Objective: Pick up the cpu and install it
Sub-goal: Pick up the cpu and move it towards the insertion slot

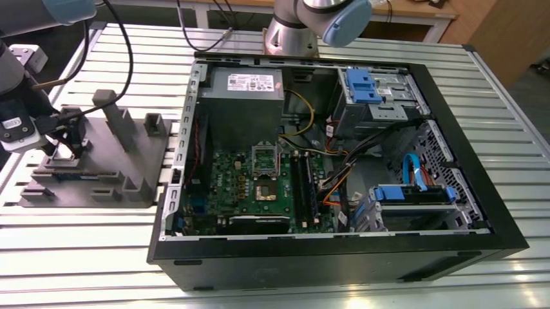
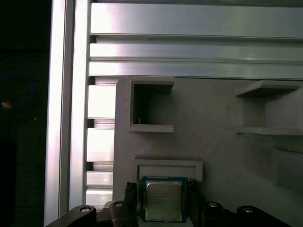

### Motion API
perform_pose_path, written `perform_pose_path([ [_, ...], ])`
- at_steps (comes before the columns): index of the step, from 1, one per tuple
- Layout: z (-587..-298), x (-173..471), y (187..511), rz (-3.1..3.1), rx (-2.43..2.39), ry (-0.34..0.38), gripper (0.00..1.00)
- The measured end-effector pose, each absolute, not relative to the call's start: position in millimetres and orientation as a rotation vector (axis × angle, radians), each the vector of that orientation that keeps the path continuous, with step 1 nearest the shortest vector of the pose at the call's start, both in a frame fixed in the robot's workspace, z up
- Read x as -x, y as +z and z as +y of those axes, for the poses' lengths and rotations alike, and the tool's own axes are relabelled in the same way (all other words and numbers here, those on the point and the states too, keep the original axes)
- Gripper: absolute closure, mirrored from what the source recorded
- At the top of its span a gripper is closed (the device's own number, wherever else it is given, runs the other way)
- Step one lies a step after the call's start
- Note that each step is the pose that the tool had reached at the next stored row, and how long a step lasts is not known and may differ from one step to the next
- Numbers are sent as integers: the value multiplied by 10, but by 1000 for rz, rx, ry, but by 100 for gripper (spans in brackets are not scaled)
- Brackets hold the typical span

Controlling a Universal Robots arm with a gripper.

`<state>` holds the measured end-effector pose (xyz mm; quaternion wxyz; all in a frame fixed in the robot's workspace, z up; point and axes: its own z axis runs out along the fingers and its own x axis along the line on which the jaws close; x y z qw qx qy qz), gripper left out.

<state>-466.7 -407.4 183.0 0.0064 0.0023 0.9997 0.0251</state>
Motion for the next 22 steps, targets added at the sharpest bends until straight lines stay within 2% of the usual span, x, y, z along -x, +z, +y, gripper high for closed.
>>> perform_pose_path([
  [3, -4074, 4667, 1830, 3128, -7, 78, 47],
  [4, -4074, 4667, 1830, 3128, -7, 78, 53],
  [22, -4074, 4667, 1995, 3128, -7, 77, 53],
])
